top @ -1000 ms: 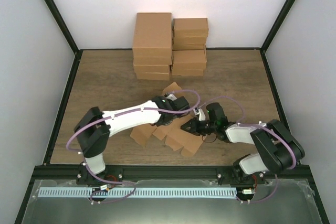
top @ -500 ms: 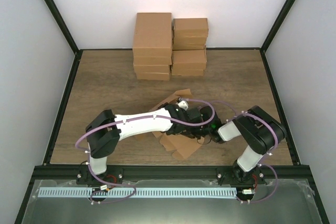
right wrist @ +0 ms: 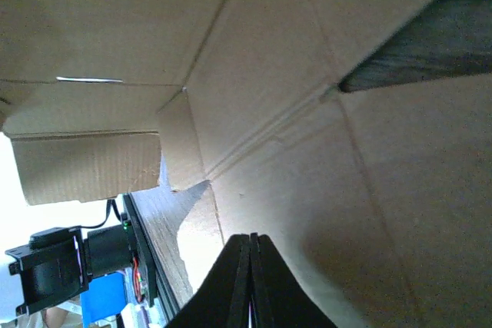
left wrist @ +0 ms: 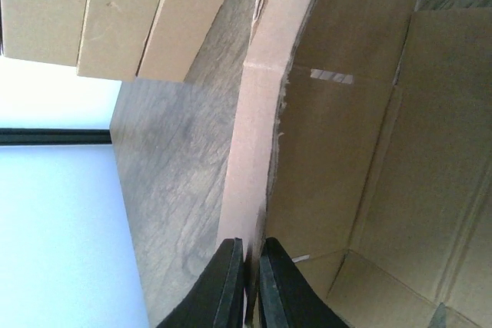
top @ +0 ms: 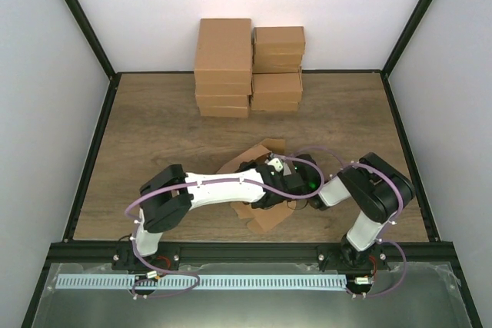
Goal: Fold the paper box
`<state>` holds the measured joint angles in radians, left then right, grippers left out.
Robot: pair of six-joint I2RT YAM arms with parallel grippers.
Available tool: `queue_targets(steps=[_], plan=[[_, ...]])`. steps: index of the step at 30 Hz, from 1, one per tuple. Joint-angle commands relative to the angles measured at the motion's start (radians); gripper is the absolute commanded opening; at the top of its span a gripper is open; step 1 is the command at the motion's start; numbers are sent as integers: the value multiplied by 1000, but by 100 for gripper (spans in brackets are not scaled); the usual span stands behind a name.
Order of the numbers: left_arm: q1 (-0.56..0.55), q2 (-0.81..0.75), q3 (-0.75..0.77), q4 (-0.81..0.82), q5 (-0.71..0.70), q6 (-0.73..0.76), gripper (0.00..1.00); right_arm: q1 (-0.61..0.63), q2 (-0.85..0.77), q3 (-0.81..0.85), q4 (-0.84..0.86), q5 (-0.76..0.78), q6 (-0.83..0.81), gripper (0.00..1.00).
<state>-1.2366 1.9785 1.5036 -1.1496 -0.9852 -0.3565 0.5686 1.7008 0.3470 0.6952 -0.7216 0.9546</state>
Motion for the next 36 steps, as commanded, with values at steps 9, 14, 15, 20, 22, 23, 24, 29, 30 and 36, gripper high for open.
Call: queue_targets(steps=[9,14,15,20,22,23,24,29,30,36], plan=[[-29,-28,-10,50,31,-71,16,10,-54,-5,-13,55,-21,4],[-19,-117,-76,208,250,6,29,11,-53,-11,-21,76,-29,5],[-18,-138,-82,231,291,14,30,10,-50,-11,-23,80,-33,5],[10,-226,-108,321,471,38,35,10,-12,-8,-10,81,-36,5],[29,-253,-121,350,542,42,36,10,1,-7,0,79,-36,5],[41,-268,-131,363,583,44,36,10,5,-7,2,79,-36,5],[52,-281,-142,382,625,46,37,10,7,-8,4,79,-35,5],[140,-360,-228,493,884,42,38,10,-3,-18,22,83,-32,5],[158,-369,-253,513,940,37,38,10,-11,-27,30,85,-29,6],[228,-405,-315,579,1045,19,39,10,-45,-29,23,94,-40,8]])
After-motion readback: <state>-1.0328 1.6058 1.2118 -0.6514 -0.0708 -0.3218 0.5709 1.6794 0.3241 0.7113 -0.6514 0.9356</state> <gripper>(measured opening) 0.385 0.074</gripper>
